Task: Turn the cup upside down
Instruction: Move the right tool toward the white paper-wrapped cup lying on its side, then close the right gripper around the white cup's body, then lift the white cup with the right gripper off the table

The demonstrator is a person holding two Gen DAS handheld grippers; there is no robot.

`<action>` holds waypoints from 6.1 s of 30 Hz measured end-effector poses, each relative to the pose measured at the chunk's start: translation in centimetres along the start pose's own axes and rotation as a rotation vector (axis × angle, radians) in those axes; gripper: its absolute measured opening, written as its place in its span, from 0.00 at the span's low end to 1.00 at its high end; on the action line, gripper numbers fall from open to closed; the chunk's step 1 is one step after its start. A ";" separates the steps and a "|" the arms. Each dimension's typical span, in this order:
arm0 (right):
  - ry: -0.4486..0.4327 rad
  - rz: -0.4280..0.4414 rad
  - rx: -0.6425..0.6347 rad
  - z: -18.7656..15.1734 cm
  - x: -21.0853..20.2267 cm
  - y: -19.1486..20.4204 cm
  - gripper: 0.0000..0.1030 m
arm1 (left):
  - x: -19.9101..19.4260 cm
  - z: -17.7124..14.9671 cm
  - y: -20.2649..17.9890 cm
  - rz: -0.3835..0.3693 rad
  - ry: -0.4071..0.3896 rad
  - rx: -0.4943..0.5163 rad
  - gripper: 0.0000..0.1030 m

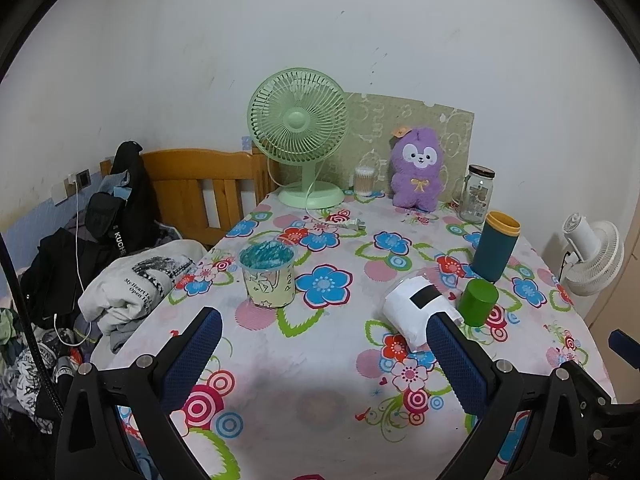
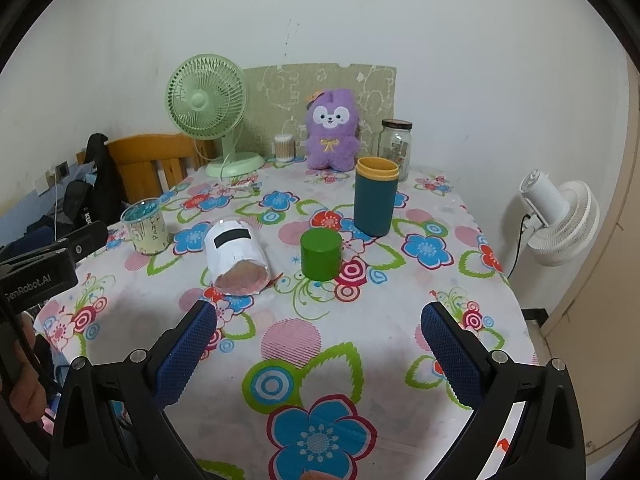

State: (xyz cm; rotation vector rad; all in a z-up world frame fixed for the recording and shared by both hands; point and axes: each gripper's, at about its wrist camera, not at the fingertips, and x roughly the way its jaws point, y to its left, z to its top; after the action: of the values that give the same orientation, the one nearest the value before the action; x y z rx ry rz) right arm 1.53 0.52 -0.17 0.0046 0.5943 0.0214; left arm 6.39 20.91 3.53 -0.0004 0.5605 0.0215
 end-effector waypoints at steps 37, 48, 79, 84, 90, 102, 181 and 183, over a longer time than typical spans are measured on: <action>0.222 0.138 -0.134 4.8 13.1 4.9 1.00 | 9.9 -0.8 1.3 0.017 0.199 0.052 1.00; 0.296 0.220 -0.202 5.4 16.6 6.9 1.00 | 13.4 -0.8 1.9 0.049 0.270 0.072 1.00; 0.302 0.286 -0.256 5.2 16.0 7.8 0.66 | 14.4 -1.0 1.1 0.085 0.310 0.123 1.00; 0.293 0.280 -0.242 4.9 14.5 6.8 0.66 | 13.1 -1.1 0.6 0.074 0.298 0.128 1.00; 0.288 0.260 -0.223 3.9 12.3 5.2 0.66 | 11.7 -1.5 -0.5 0.056 0.292 0.135 1.00; 0.303 0.176 -0.169 0.7 7.7 0.6 0.66 | 8.8 -3.5 -4.3 -0.010 0.291 0.189 1.00; 0.318 0.031 0.221 -7.6 -0.9 -20.8 0.83 | 3.2 -6.7 -21.8 -0.414 0.512 0.171 1.00; 0.319 0.030 0.225 -7.8 -0.8 -20.9 0.83 | 3.4 -6.7 -22.1 -0.421 0.520 0.167 1.00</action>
State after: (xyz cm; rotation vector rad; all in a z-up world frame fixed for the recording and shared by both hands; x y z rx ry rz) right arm -3.13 -20.46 -6.38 0.2323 0.9134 -0.0166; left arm 6.15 -1.21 -4.09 0.0400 1.0718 -0.4468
